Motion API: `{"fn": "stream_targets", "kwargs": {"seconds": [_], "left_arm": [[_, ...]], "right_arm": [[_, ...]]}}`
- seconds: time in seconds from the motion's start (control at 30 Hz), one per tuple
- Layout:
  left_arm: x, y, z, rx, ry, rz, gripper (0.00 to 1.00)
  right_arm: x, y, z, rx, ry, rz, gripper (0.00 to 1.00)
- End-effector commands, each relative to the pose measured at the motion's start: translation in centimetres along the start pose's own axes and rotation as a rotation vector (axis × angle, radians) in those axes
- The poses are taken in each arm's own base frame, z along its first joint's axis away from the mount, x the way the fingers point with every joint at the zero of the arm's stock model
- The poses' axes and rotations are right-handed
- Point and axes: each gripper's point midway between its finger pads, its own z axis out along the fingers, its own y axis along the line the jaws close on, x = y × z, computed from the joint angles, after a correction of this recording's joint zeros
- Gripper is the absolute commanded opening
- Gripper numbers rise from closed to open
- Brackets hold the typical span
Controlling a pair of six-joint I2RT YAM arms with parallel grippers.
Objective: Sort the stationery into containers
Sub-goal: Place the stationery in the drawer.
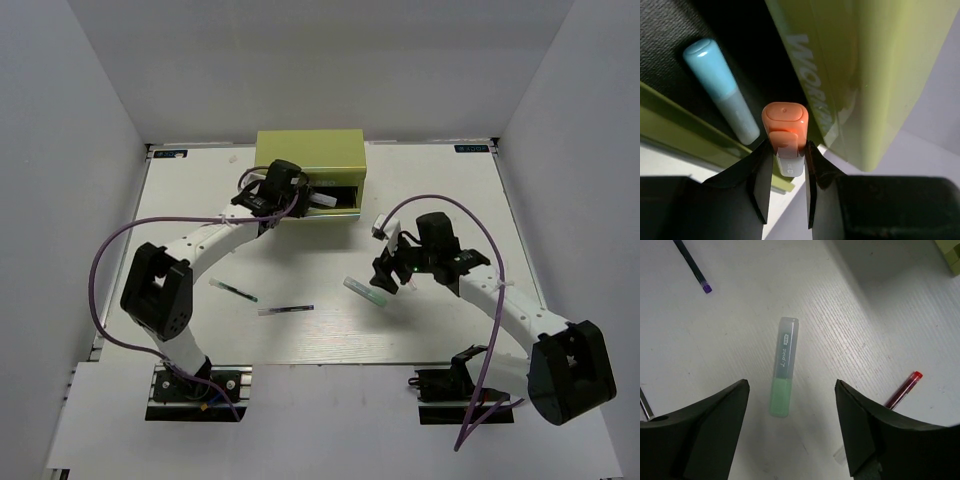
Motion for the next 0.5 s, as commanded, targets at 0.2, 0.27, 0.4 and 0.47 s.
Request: {"fn": "stream_targets", "kwargs": {"seconds": [0.2, 0.27, 0.4, 0.47], "left_arm": [[-1.2, -2.8, 0.3, 0.058, -0.033, -0.091, 0.56], [-1.1, -2.5, 0.2, 0.046, -0.024, -0.088, 0.69], [-1.3, -2.4, -0.5, 0.052, -0.024, -0.089, 0.76], [-1.3, -2.6, -1.6, 0.065, -0.014, -0.083, 0.78]], "right_arm": [[0.3, 0.5, 0.9, -0.042, -0.007, -0.015, 0.86], [0.9, 0.8, 1.5, -0.07, 0.009, -0.001, 0.86], [1.5, 0.6, 2.4, -0.078, 0.033, 0.006, 0.84], [1.6, 0.9, 2.8, -0.093, 0.05, -0.004, 0.82]]}}
